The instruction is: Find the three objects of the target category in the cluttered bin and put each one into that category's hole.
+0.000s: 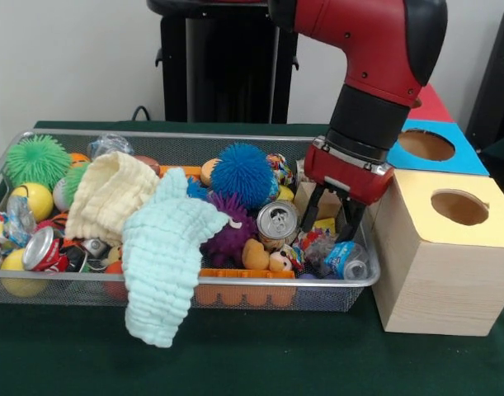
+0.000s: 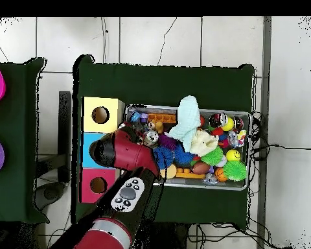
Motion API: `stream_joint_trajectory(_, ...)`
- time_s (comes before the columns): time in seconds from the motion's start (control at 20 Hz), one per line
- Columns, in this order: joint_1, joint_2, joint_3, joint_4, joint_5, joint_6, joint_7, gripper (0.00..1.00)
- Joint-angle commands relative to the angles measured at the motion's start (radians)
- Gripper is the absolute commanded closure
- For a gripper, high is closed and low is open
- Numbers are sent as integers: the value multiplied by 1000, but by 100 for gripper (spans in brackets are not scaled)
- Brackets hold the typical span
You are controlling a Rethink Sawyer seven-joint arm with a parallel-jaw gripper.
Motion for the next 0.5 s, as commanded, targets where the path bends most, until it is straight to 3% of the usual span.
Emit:
stream_joint_trajectory(0.05,-7,-18,289,-96,38,18,141,0)
stream_joint_trajectory(0.5,-92,-38,309,-90,-73,62,18,0)
